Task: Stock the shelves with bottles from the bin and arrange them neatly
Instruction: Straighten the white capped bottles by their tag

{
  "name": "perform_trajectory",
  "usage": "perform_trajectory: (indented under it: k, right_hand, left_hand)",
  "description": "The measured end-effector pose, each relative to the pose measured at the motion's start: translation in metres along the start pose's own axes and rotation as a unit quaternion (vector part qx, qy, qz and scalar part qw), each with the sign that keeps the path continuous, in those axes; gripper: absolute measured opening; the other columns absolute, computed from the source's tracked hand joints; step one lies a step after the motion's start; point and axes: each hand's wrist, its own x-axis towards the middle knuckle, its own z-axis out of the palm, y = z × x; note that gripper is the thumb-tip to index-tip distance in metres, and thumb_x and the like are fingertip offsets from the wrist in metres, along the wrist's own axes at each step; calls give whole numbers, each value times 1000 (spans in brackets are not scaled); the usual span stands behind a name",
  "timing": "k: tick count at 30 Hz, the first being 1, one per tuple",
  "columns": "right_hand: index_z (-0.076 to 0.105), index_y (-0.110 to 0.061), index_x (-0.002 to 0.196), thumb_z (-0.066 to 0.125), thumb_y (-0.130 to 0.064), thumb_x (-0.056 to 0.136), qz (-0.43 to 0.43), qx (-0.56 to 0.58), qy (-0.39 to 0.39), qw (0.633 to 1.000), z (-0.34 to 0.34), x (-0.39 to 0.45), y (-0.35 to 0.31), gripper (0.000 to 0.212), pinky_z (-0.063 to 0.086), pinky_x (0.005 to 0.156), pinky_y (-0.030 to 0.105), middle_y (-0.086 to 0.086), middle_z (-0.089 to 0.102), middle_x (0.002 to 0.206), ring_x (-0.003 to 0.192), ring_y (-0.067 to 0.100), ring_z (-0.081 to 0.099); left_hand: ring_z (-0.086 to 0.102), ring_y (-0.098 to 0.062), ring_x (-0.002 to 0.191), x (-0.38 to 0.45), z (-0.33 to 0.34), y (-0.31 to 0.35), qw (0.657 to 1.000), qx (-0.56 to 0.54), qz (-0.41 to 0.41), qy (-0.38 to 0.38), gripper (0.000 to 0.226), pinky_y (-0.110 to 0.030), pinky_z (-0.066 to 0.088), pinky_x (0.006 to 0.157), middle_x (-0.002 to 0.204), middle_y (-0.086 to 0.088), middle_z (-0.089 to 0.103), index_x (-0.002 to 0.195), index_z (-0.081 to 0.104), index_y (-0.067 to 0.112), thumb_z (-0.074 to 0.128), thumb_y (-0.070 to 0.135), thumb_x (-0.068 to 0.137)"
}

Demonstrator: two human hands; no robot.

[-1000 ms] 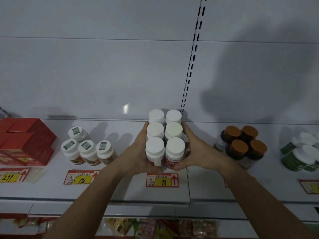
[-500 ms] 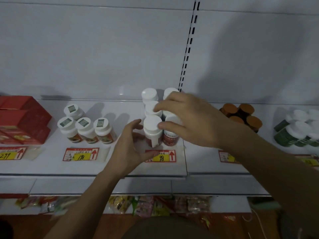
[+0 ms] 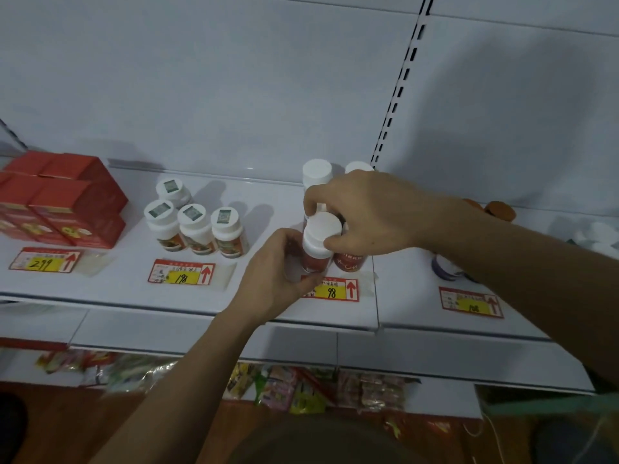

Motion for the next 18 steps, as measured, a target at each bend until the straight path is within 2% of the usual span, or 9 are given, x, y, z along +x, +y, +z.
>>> perform_trajectory:
  k: [2, 5, 8, 14, 16, 18]
  right_hand:
    - [55, -29, 119, 66, -48, 84, 7, -3, 18, 1000, 3, -2, -4, 41, 55, 76, 39, -3, 63, 104, 90, 19, 59]
    - [56, -26, 115, 63, -60, 85, 23, -67, 71, 995, 16, -1, -9, 45, 50, 68, 32, -3, 64, 101, 89, 18, 59]
    - [59, -25, 118, 69, -44, 85, 10, -16, 60, 998, 15, 0, -7, 40, 50, 74, 34, -1, 62, 107, 95, 19, 59]
    - [61, -24, 123, 76, -17, 84, -46, 42, -4, 998, 10, -1, -2, 43, 49, 92, 43, 1, 60, 117, 108, 19, 54]
    - [61, -24, 124, 78, -22, 83, -56, 53, 0, 997, 10, 0, -3, 44, 50, 92, 43, 1, 60, 118, 110, 19, 54]
    - [60, -25, 129, 77, -34, 85, -47, 58, 5, 997, 10, 0, -4, 48, 49, 91, 37, 0, 58, 120, 110, 18, 53]
  left_hand:
    - [60, -3, 96, 0, 0, 0, 1000, 7, -1, 0, 55, -18, 50, 84, 111, 16, 61, 118, 50, 27, 85, 36, 76]
    - [61, -3, 94, 1, 1, -1, 1000, 4, -3, -4, 53, -18, 51, 81, 107, 16, 62, 115, 51, 28, 85, 37, 76]
    - [61, 0, 97, 0, 0, -1, 1000, 1, 1, -5, 58, -14, 50, 81, 109, 18, 61, 117, 50, 30, 86, 43, 74]
    - [60, -5, 99, -1, 1, -1, 1000, -5, 4, -7, 60, -18, 50, 85, 115, 15, 61, 122, 50, 26, 84, 43, 75]
    - [61, -5, 97, -1, 1, -1, 1000, -4, 8, -4, 59, -17, 50, 82, 113, 14, 63, 121, 52, 26, 83, 46, 76]
    - [61, -5, 94, 0, 2, -2, 1000, 1, 12, 1, 56, -17, 49, 79, 109, 14, 64, 118, 52, 26, 82, 47, 76]
